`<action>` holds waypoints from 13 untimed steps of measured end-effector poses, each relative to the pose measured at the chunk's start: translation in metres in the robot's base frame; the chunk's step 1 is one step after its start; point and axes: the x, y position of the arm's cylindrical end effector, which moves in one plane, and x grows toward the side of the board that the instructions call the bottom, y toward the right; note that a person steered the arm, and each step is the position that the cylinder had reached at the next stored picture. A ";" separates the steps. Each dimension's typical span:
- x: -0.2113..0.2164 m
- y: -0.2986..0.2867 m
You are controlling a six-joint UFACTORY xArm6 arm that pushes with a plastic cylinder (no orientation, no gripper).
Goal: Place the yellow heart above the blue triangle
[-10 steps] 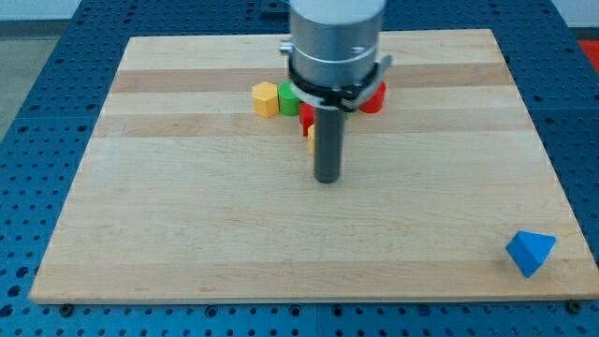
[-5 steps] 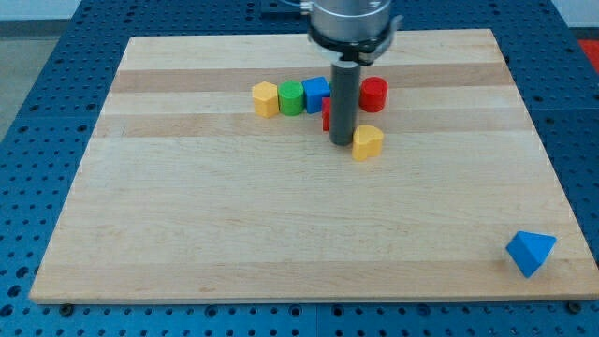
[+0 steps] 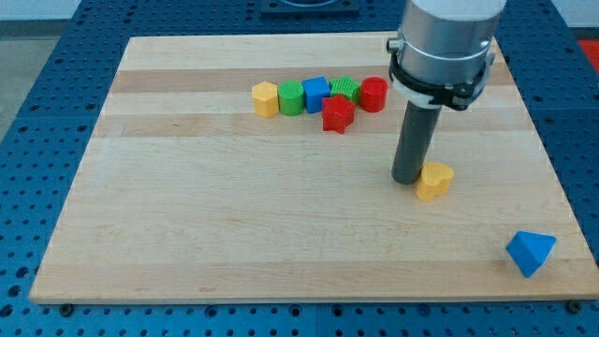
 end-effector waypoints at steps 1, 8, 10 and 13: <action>0.004 0.009; 0.024 0.067; 0.024 0.088; 0.009 0.104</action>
